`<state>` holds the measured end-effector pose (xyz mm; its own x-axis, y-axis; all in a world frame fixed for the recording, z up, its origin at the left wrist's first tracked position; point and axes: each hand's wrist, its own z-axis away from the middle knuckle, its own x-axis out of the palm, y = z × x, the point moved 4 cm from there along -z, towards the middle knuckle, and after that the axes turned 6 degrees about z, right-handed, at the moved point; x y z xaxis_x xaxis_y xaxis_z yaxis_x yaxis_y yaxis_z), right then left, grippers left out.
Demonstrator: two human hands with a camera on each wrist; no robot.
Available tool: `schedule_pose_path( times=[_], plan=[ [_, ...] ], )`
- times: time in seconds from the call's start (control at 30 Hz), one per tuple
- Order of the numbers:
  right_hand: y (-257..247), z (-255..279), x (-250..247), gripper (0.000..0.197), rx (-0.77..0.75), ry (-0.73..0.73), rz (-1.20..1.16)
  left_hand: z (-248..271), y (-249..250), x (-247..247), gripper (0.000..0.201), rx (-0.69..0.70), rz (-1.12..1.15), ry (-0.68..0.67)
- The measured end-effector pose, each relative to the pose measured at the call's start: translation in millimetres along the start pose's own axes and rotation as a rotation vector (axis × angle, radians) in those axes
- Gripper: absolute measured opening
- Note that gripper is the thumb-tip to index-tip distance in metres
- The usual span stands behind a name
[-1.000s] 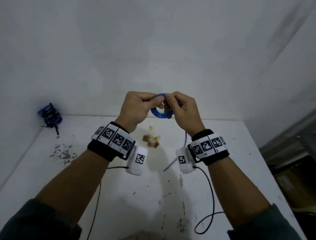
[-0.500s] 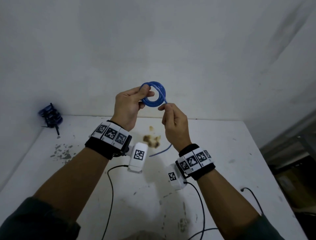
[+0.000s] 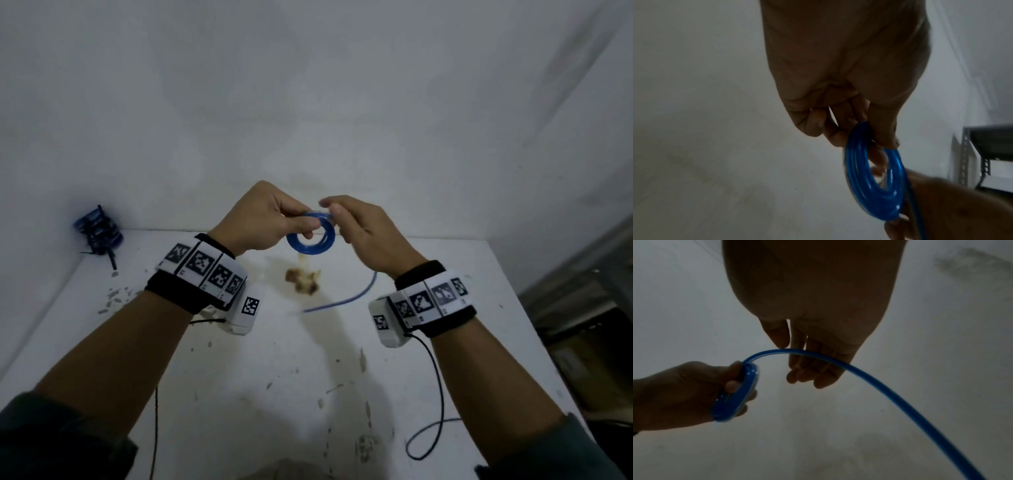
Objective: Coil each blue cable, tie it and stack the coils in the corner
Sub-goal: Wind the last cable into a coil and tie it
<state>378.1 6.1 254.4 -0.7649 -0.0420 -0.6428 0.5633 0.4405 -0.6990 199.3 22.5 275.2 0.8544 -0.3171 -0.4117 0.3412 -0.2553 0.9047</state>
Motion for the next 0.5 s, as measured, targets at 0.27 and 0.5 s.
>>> schedule_pose_path(
  times=[0.27, 0.5],
  plan=[
    [-4, -1, 21, 0.037, -0.086, 0.156, -0.039, 1, -9, 7, 0.005, 0.036, 0.223, 0.066],
    [0, 12, 53, 0.035, 0.185, 0.533, -0.448, 3, -19, 23, 0.013, 0.008, 0.553, 0.263]
  ],
)
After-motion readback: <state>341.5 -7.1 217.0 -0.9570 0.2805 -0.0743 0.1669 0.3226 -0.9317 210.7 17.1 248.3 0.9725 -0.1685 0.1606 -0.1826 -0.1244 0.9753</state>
